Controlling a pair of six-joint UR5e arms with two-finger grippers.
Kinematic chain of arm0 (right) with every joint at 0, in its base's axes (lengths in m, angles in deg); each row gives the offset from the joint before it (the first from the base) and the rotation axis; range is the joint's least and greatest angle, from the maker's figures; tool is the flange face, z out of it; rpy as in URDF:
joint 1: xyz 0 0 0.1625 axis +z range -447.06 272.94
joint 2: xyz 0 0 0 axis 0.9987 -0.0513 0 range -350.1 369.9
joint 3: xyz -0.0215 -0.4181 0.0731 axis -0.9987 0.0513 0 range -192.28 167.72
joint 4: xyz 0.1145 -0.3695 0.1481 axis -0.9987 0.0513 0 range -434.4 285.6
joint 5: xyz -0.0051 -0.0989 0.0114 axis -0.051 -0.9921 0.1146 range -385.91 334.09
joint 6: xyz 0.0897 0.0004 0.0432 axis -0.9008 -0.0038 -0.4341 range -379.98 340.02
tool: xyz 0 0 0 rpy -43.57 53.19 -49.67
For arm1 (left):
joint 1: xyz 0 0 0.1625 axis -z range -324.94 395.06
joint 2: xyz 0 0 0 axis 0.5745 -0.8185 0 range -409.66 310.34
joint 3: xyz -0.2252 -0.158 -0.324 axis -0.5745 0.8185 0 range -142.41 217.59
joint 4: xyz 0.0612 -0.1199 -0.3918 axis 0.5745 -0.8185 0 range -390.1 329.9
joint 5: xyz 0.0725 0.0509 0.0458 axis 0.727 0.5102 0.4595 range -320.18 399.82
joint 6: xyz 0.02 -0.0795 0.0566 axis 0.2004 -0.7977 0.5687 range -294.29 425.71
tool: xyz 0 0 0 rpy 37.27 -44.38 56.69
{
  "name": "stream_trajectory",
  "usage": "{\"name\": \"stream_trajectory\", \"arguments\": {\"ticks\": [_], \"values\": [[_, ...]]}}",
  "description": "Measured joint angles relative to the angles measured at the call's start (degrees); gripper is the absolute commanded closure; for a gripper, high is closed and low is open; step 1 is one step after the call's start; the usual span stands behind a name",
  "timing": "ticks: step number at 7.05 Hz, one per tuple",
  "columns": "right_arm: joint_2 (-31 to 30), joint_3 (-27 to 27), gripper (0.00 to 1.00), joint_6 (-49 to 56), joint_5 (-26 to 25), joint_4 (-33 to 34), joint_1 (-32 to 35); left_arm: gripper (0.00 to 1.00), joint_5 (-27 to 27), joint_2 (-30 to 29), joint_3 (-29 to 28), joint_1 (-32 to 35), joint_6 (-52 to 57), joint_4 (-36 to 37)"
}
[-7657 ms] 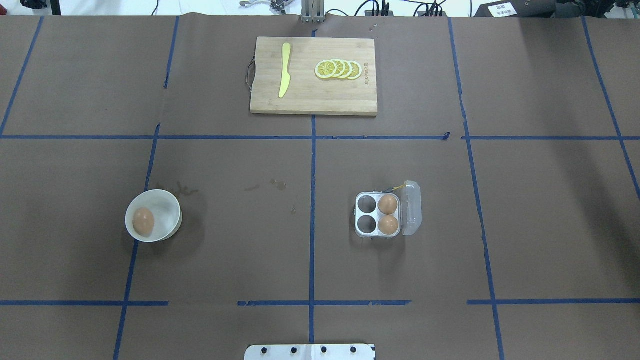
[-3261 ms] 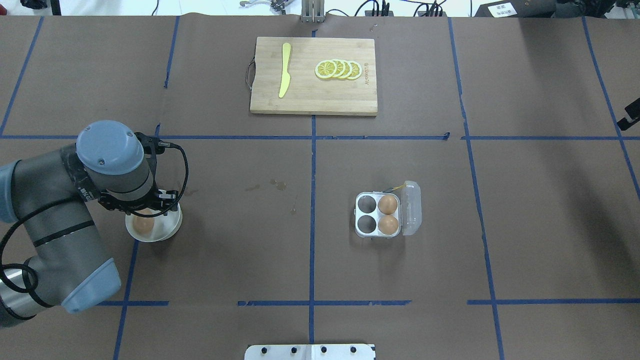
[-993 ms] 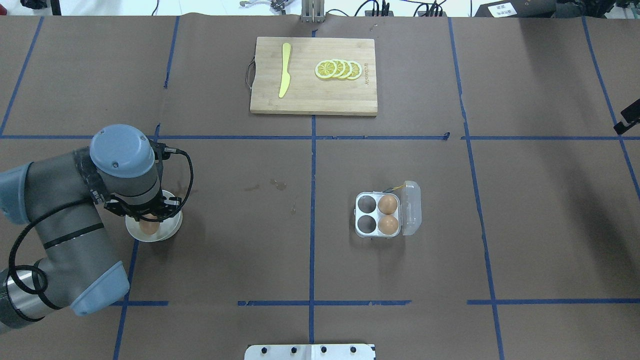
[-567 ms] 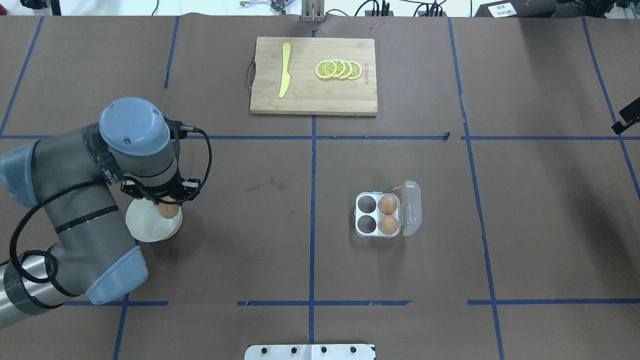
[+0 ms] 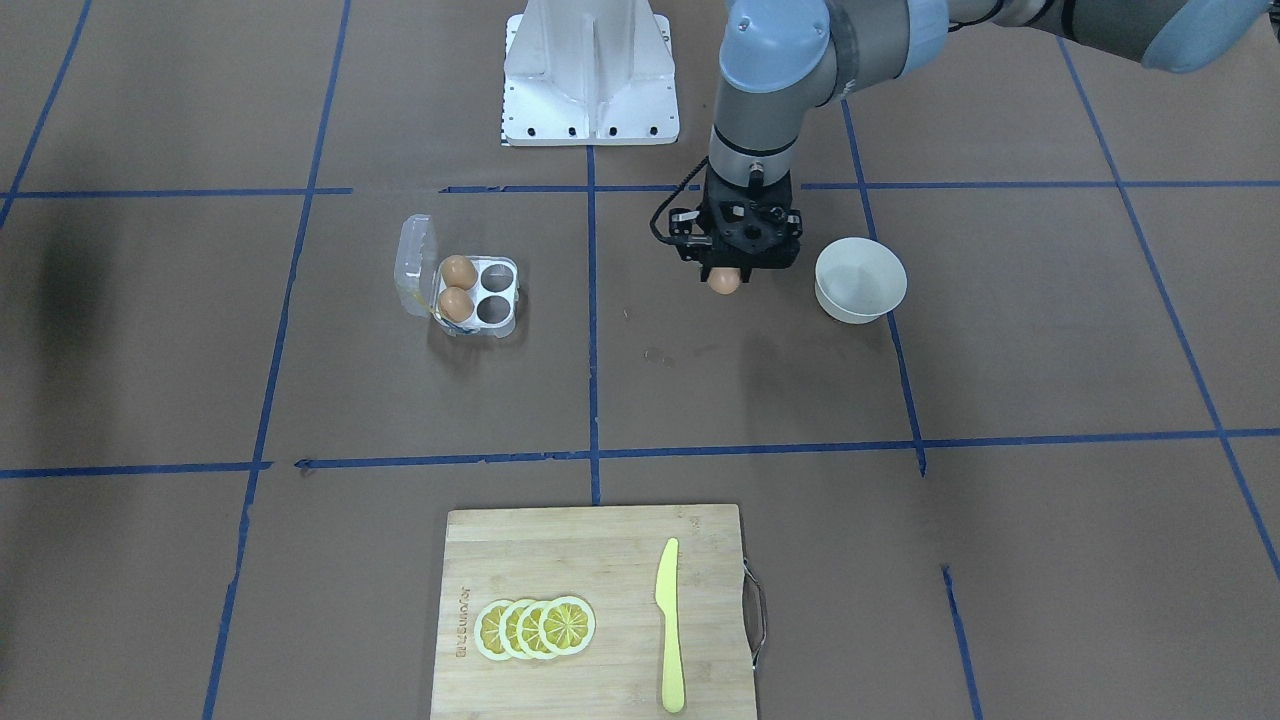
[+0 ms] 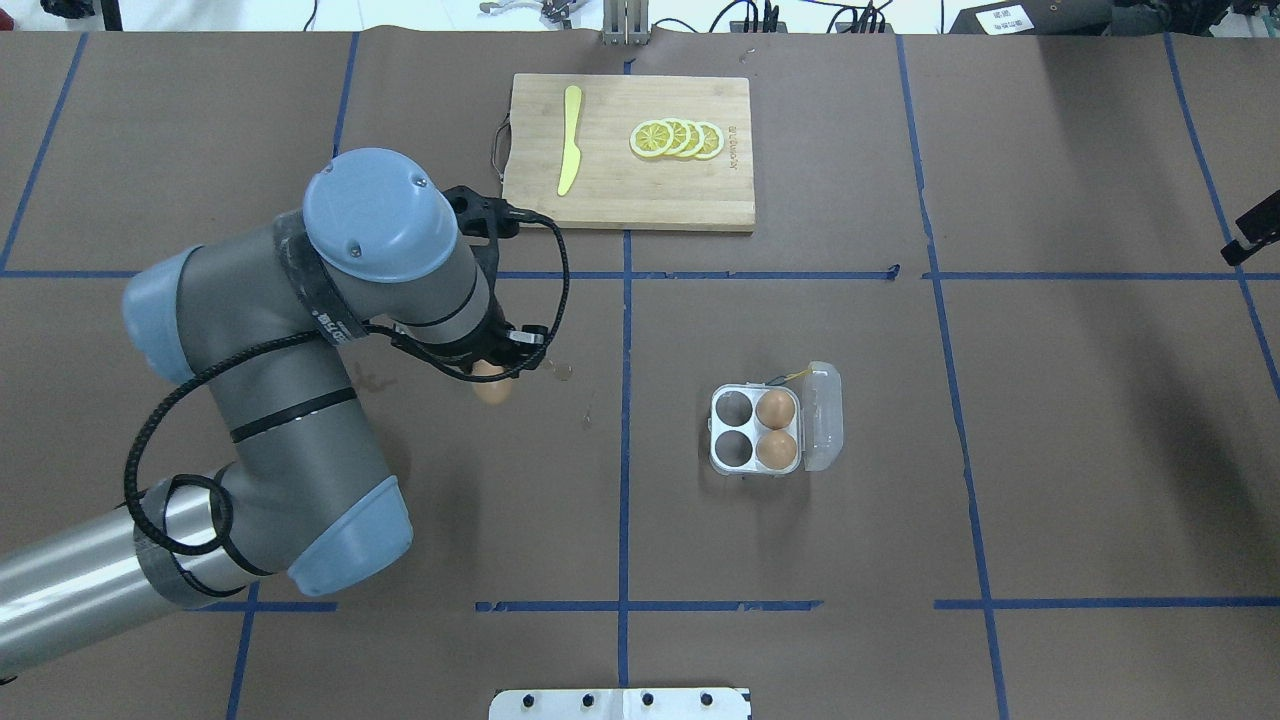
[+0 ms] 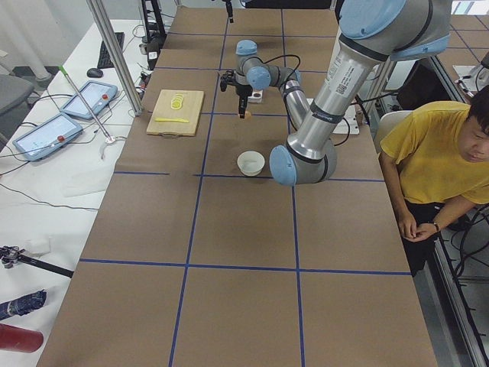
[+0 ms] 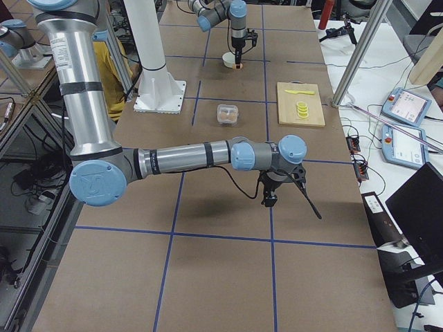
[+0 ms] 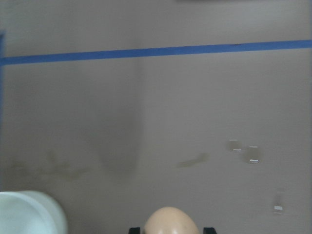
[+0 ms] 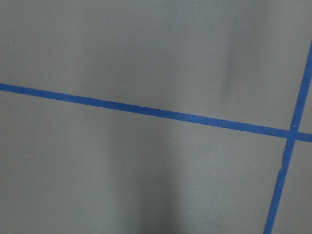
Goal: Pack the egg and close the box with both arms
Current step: 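Lift the egg with the left gripper and carry it to the egg tray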
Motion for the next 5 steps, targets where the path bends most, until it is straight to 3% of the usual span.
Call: {"name": "stream_trajectory", "arguments": {"ticks": [5], "values": [[0.16, -0.01, 0.0, -0.06, 0.82, 0.0, -0.14, 1.0, -0.22, -13.49, -15.13, -5.91, 3.74, -14.41]]}}
